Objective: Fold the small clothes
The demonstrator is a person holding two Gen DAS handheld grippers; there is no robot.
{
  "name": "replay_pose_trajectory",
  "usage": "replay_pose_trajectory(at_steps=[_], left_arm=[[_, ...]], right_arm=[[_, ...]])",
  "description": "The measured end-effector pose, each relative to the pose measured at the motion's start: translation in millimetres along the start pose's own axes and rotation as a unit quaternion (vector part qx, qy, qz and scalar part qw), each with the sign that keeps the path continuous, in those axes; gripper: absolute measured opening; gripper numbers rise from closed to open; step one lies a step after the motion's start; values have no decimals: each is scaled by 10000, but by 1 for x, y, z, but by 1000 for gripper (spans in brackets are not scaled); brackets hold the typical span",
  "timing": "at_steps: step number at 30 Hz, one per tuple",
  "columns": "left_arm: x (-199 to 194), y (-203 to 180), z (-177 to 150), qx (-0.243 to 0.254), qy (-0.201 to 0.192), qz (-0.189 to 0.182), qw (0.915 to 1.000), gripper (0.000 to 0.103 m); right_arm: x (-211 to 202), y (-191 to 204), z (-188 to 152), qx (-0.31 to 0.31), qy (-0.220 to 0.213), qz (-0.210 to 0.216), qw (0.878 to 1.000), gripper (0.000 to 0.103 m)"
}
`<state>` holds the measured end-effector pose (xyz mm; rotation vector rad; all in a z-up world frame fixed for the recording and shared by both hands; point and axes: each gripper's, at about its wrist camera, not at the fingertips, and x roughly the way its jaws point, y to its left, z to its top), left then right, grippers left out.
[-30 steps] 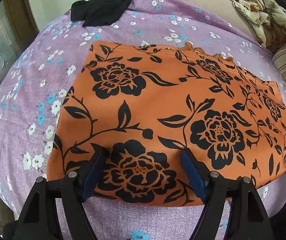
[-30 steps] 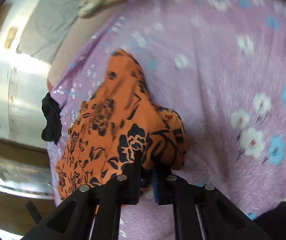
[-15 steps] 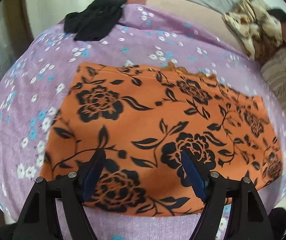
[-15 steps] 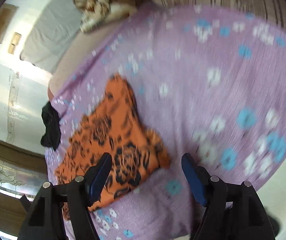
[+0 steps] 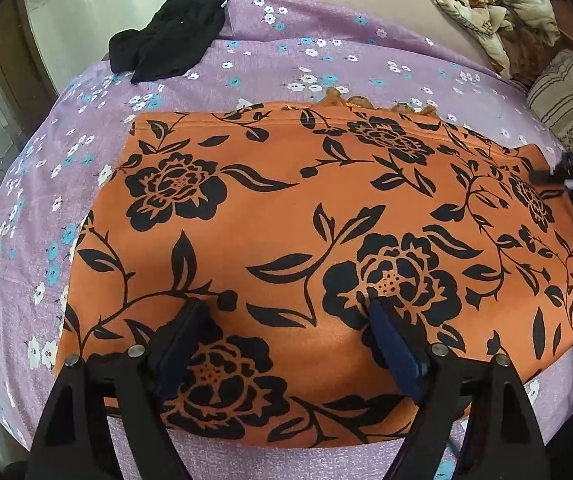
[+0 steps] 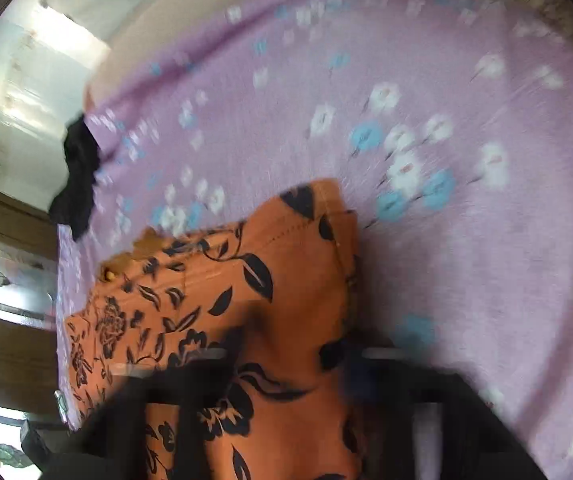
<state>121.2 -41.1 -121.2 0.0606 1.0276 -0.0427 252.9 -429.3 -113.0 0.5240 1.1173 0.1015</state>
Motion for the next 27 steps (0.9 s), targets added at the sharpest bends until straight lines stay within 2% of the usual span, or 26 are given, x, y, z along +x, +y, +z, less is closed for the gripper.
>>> replay_pose_trajectory(at_steps=[2, 3, 5, 6, 9, 10, 12, 14, 15, 16, 17, 19, 20, 21, 22, 23, 24, 25, 26, 27], left_arm=[[0, 0, 0, -5, -22, -17, 10000, 87], [1, 0, 0, -2, -47, -3, 10000, 89], [1, -1, 0, 37, -62, 38, 10000, 89], [1, -1, 0, 24, -59, 34, 10000, 89], [1, 1, 1, 22, -22, -4, 10000, 89], [1, 1, 1, 20, -21, 1, 10000, 89], [2, 0, 1, 17, -41, 38, 10000, 89], [2, -1, 1, 16, -48, 55, 10000, 89], [1, -1, 1, 7, -28, 55, 10000, 89], [1, -1, 2, -1, -1, 50, 10000, 89], [0, 0, 3, -5, 51, 26, 10000, 89], [-6, 5, 6, -94, 181, -60, 9998, 89], [-13, 9, 5, -157, 202, -113, 9996, 89], [-23, 13, 3, -208, 120, -169, 9996, 89], [-33, 18, -1, -242, -56, -193, 9995, 89], [-44, 25, -6, -280, -285, -142, 9991, 89], [-47, 28, -10, -293, -352, -79, 9989, 89], [-45, 32, -14, -288, -318, 37, 9991, 89], [-34, 37, -17, -285, -89, 152, 9994, 89], [-19, 40, -21, -293, 227, 209, 9991, 89]], right_arm=[[-4, -6, 2, 159, -244, -110, 9995, 18], [0, -15, 2, 346, -222, -232, 9989, 18], [3, -33, -2, 846, -219, 61, 9962, 19], [-4, -30, -3, 838, -256, 95, 9961, 25], [-32, -17, -10, 518, -585, -433, 9960, 30], [-47, -12, -16, 548, -787, -461, 9943, 30], [-75, 0, -33, 575, -1060, -125, 9926, 30], [-88, 9, -50, 519, -1130, 208, 9920, 33], [-86, 18, -61, 415, -988, 454, 9932, 52], [-77, 23, -73, 297, -690, 713, 9946, 67], [-65, 22, -85, 245, -443, 819, 9953, 77], [-39, 6, -96, 434, -138, 566, 9974, 72], [-42, -8, -101, 787, -337, 591, 9946, 53], [-50, -13, -103, 1036, -450, 607, 9917, 46], [-62, -14, -107, 1180, -580, 651, 9892, 48], [-73, -10, -111, 1167, -714, 745, 9878, 57], [-82, -4, -119, 1069, -852, 879, 9867, 70], [-85, 6, -128, 857, -863, 1015, 9874, 76], [-80, 14, -136, 568, -695, 1085, 9900, 81], [-68, 15, -143, 396, -464, 976, 9934, 81]])
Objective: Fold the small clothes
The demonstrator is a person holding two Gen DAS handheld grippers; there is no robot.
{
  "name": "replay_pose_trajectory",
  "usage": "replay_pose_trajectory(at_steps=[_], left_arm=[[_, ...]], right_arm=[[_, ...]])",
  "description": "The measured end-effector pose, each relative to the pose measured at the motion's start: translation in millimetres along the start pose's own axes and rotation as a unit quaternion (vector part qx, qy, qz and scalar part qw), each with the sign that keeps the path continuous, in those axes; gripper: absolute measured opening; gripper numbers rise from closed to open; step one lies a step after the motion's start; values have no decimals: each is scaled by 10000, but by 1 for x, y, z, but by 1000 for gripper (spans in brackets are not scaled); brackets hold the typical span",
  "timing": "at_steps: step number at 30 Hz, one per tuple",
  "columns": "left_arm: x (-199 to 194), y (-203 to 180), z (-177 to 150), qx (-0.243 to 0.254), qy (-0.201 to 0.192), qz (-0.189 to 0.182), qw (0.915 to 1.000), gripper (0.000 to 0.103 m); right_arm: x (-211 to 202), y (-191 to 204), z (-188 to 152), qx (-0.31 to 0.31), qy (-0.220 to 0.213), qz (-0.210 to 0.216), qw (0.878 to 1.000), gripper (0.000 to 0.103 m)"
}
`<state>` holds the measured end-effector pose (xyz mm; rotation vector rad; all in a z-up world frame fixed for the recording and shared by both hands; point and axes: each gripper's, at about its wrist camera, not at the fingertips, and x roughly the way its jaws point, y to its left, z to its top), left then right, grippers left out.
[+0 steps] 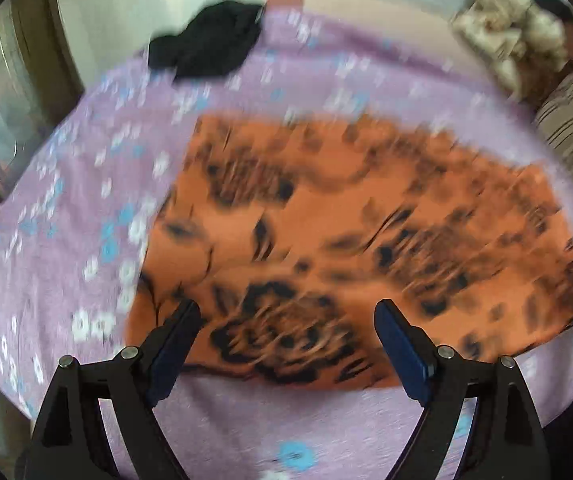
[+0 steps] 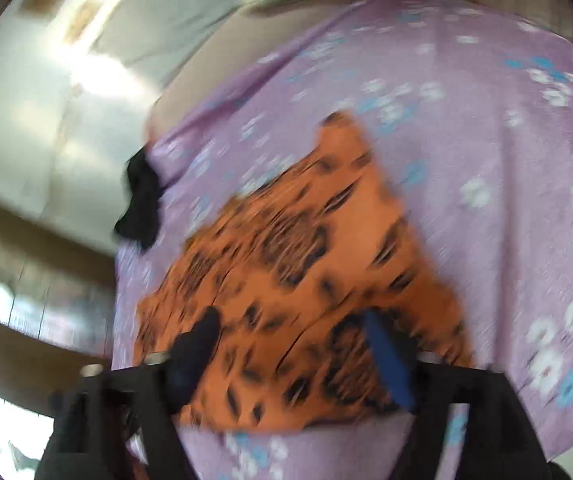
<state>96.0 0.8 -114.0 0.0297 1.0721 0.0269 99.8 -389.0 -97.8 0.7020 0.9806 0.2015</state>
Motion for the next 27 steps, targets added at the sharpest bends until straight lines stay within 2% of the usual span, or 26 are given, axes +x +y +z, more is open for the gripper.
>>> replay_pose_trajectory(at_steps=[1, 2, 3, 4, 7, 10, 14, 18, 24, 26, 27], left_arm=[[12, 2, -3, 1, 256, 13, 9997, 91], [12, 4, -4, 40, 132, -20, 9999, 91], [6, 3, -3, 81, 72, 17, 9999, 91], [0, 3, -2, 73, 102, 37, 9999, 91], [-18, 7, 0, -161, -157, -104, 9997, 91], [-24, 9, 0, -371, -195, -200, 9989, 91], [-24, -8, 0, -248, -141, -273, 9992, 91], [-20, -20, 0, -71, -185, -263, 9995, 91], [-13, -35, 9, -44, -205, -278, 9994, 91], [-8, -41, 10, 38, -211, -238, 9995, 91], [0, -46, 10, 136, -133, -182, 9997, 91]], right_arm=[[9, -10, -4, 68, 189, -207, 9996, 81], [14, -27, -8, 471, 216, -181, 9985, 75], [4, -34, -9, 830, -37, -57, 9965, 68], [-9, -36, -9, 1117, -181, -30, 9936, 70], [-42, -23, -19, 911, -557, -8, 9943, 76], [-42, -21, -42, 905, -312, 29, 9954, 80], [-30, -45, -54, 1521, -52, 27, 9883, 80], [-28, -61, -42, 1720, -156, 73, 9849, 80], [-24, -68, -24, 2049, -598, 76, 9769, 80], [-16, -58, -18, 1872, -665, 7, 9801, 78], [-14, -56, -17, 1718, -661, -89, 9829, 69]])
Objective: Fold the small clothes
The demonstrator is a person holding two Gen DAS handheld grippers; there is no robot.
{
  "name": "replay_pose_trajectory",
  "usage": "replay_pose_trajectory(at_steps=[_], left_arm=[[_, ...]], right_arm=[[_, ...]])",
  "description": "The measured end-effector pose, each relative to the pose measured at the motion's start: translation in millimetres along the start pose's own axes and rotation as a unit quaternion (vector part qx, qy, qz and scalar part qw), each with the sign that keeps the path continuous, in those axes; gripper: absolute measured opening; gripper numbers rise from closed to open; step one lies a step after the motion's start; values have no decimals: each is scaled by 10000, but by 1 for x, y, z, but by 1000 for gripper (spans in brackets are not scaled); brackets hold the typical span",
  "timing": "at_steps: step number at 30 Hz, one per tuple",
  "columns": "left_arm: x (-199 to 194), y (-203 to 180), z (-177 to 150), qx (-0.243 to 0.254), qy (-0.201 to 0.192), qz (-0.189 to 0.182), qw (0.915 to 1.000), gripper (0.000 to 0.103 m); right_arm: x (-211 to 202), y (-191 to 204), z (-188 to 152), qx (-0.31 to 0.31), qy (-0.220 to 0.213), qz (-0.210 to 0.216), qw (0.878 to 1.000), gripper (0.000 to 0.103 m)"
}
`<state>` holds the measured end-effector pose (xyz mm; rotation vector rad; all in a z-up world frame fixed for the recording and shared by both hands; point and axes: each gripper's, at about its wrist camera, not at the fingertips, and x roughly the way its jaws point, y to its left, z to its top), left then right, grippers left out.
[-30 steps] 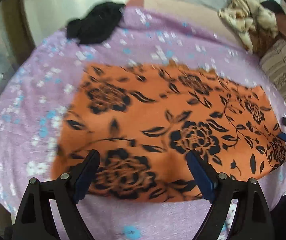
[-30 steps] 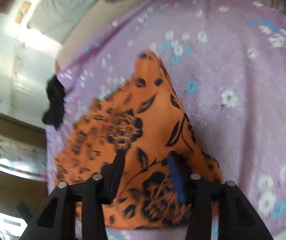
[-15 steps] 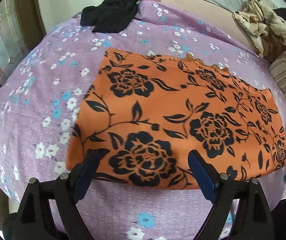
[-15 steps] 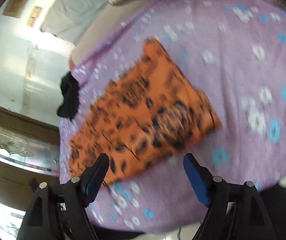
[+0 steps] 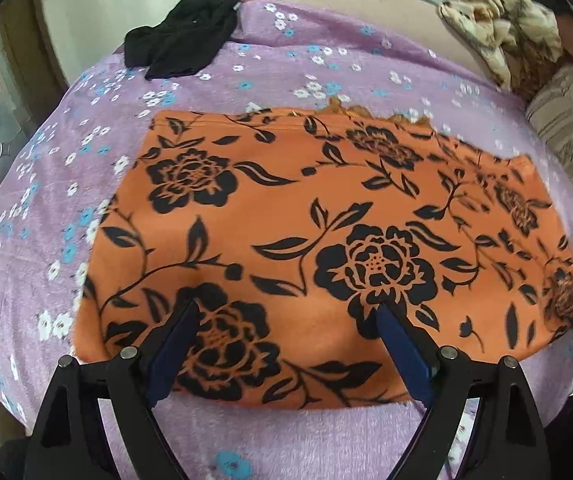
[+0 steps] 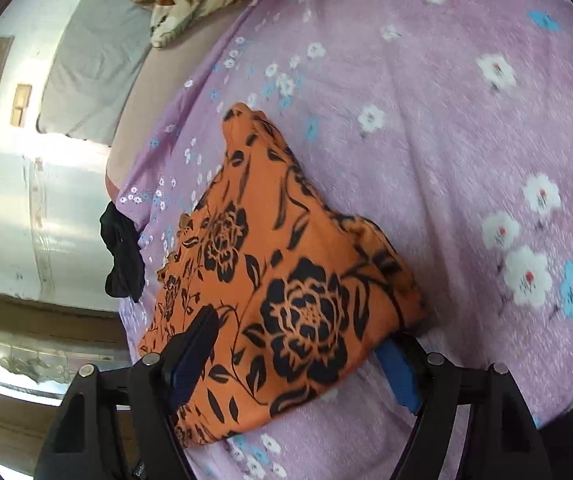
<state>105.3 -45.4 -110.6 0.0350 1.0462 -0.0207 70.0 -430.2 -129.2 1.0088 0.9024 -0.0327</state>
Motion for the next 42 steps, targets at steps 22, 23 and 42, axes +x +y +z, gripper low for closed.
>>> replay_pose_trajectory(at_steps=[22, 23, 42], left_arm=[[-22, 40, 18, -497, -288, -593, 9966, 95], [-34, 59, 20, -696, -461, -599, 9947, 95], [-38, 261, -56, -3584, -723, -192, 9305, 93]], right_arm=[[-4, 132, -9, -2213, -671, -806, 9696, 15], [-6, 157, -16, -2506, -743, -744, 9624, 9], [141, 308, -187, -4388, 1079, -241, 8918, 8]])
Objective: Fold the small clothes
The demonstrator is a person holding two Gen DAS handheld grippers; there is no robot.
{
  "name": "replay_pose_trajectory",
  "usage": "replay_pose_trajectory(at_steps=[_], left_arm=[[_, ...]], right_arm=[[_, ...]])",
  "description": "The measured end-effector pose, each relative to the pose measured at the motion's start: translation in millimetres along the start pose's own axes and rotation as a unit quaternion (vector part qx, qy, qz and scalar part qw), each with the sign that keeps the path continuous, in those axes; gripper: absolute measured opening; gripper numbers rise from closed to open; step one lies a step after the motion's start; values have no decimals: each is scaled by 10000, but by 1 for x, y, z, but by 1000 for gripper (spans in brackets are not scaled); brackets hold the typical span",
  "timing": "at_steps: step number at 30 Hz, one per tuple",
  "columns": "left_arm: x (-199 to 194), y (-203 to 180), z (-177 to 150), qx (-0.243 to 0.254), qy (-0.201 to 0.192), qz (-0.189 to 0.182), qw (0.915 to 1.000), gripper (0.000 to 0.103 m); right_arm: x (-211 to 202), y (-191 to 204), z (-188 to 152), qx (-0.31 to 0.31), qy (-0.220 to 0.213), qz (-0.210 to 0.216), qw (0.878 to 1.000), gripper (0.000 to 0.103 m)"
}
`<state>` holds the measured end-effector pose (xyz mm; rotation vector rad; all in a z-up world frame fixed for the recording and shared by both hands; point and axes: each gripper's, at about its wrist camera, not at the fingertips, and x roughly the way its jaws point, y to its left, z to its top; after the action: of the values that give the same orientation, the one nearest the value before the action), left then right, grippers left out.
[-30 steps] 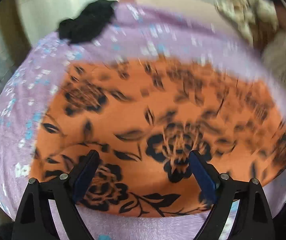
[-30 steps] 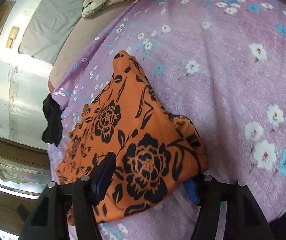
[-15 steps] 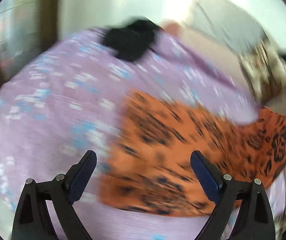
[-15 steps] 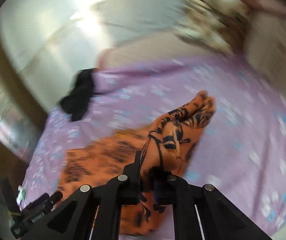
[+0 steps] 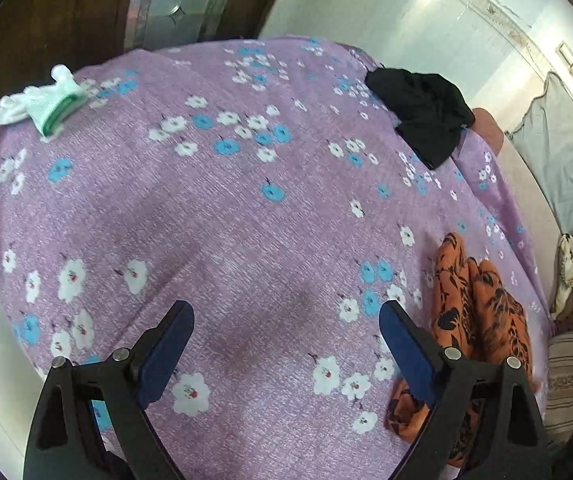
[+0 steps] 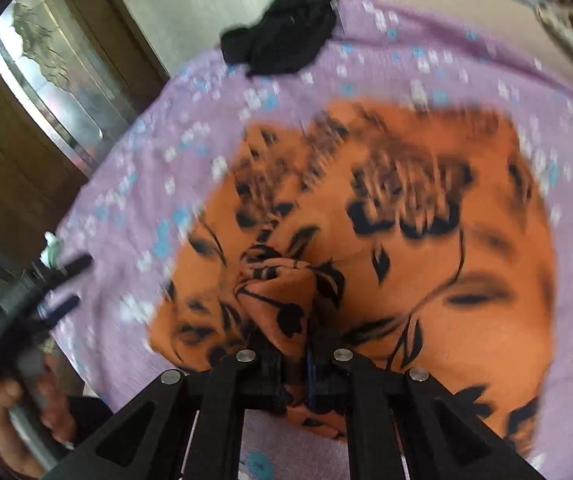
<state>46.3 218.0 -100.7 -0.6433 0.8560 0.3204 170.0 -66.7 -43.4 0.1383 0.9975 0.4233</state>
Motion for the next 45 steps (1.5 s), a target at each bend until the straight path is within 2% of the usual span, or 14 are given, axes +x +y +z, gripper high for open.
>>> replay_pose_trajectory(at_steps=[7, 10, 13, 16, 23, 25, 28, 31, 34, 37, 40, 41, 43, 45], left_arm=[[-5, 7, 6, -17, -2, -196, 9998, 93], [-4, 16, 6, -226, 23, -215, 9995, 93], [-1, 19, 6, -273, 71, -213, 9994, 93], [-2, 17, 5, -181, 38, -167, 9997, 93], [1, 16, 5, -145, 41, -148, 9998, 93], [1, 16, 6, -150, 37, -148, 9998, 93], [2, 17, 6, -148, 50, -155, 9998, 93], [-1, 13, 5, 72, 9, -197, 9998, 93], [-8, 5, 5, 261, -130, -507, 9983, 93], [-15, -10, 4, 485, -144, -995, 9938, 93], [-22, -34, -3, 871, 74, -1542, 9842, 93], [-24, -42, -5, 996, 108, -1626, 9816, 93], [-23, -62, -15, 1378, 294, -1665, 9759, 92], [-7, -75, -25, 1749, 598, -1330, 9737, 85]], right_arm=[[-69, 37, 55, 258, -1283, 655, 9892, 9], [-31, 54, 30, -47, -786, 447, 9959, 9], [46, 52, -16, -201, 433, 166, 9987, 9], [47, 45, -27, -110, 338, 300, 9989, 9], [-27, 66, 23, -256, -700, 784, 9941, 9], [-12, 74, 11, -444, -479, 967, 9932, 9], [54, 77, -25, -842, 478, 667, 9931, 9], [65, 65, -34, -479, 389, 751, 9953, 9], [62, 74, -31, -693, 465, 672, 9942, 12], [53, 68, -34, -471, 395, 977, 9933, 21], [32, 58, -46, -278, 354, 1341, 9899, 47], [23, 55, -49, -258, 290, 1430, 9890, 65], [3, 45, -56, -208, 134, 1494, 9885, 70], [-20, 25, -61, 29, -68, 1494, 9888, 70]])
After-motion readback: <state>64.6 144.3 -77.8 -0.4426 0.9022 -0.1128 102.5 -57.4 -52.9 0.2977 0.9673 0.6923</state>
